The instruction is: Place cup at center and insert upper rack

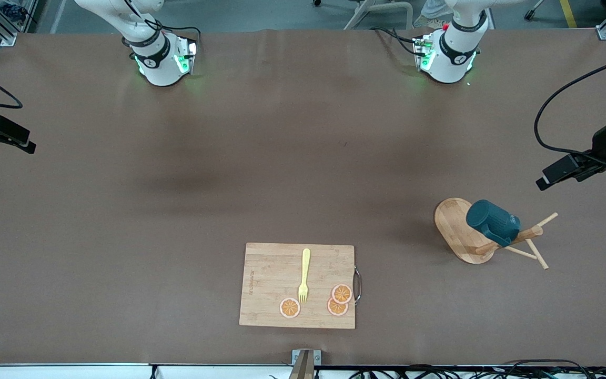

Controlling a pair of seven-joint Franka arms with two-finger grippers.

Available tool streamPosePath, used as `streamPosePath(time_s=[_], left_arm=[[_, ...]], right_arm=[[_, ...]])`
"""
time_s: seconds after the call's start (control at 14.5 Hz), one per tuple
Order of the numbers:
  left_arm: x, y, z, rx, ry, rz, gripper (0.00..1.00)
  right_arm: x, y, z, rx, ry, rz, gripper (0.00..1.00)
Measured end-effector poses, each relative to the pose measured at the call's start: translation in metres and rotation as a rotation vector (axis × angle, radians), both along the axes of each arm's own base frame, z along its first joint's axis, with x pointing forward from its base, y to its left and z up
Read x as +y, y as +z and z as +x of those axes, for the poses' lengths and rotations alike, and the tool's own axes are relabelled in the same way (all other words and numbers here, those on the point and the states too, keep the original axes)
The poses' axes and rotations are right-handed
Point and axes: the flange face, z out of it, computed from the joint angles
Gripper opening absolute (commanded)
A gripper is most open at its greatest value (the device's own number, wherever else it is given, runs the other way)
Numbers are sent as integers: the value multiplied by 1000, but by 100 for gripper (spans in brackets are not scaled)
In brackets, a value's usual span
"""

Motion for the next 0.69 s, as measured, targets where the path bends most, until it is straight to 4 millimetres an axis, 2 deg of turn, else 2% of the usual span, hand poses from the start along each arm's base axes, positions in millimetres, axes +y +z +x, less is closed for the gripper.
streamPosePath(time_s=[0.48,0.69], left_arm=[[0,33,-28,2,-106,34,100],[1,39,-34,1,-117,38,100]], right_arm=[[0,0,0,0,0,0,100],[0,0,0,0,0,0,100]])
